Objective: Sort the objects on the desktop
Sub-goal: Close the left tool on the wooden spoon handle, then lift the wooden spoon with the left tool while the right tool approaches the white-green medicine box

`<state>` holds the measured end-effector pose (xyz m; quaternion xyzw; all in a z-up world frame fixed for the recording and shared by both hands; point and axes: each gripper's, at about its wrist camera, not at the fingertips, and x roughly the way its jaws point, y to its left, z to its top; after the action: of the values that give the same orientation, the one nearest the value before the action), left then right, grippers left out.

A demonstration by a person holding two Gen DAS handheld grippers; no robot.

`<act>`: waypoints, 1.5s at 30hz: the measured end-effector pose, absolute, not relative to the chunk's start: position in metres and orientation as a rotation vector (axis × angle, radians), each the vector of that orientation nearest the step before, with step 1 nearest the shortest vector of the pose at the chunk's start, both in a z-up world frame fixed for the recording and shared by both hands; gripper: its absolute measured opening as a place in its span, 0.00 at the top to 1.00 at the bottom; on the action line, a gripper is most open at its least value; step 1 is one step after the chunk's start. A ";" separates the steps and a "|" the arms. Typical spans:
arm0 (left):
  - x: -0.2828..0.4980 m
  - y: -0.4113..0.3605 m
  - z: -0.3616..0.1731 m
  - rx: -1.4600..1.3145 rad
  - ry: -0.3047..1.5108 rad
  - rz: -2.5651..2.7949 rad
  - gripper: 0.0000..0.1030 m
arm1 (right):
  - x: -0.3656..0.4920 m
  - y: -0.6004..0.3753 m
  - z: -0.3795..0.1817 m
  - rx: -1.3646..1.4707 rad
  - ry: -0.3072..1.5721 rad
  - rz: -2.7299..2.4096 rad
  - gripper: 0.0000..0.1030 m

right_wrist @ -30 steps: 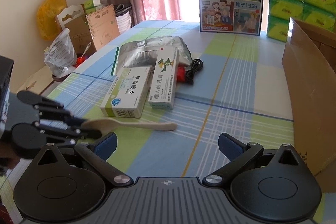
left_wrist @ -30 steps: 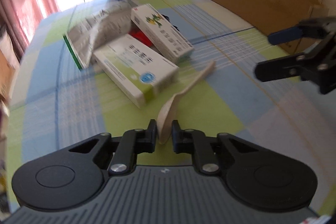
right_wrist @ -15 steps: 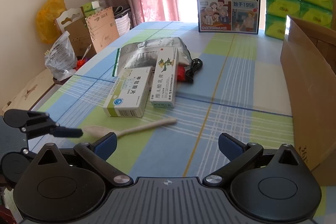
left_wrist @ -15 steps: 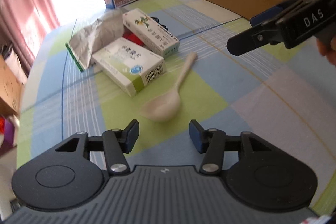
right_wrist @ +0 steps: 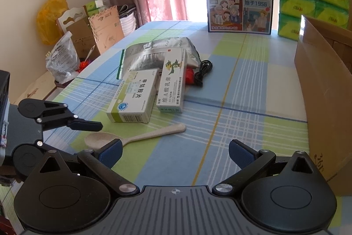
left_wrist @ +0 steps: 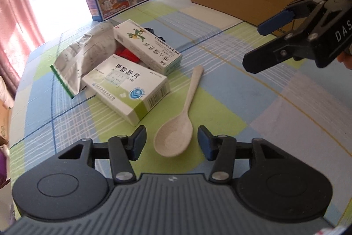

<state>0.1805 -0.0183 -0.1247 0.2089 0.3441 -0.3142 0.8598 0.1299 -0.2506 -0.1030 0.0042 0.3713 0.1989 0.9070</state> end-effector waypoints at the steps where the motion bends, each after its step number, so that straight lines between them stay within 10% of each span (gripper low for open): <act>1: 0.182 -0.019 -0.125 0.435 0.726 -0.668 0.56 | 0.130 -0.251 -0.103 0.009 0.767 0.411 0.02; 8: 0.184 -0.022 -0.124 0.429 0.744 -0.692 0.72 | 0.130 -0.250 -0.103 0.009 0.765 0.410 0.02; 45: 0.175 -0.023 -0.126 0.461 0.701 -0.712 0.73 | 0.130 -0.248 -0.104 0.018 0.766 0.407 0.02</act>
<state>0.1745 -0.0232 -0.1261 0.2193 0.3331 -0.3381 0.8524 0.1298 -0.2480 -0.1035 0.0086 0.3710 0.1974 0.9074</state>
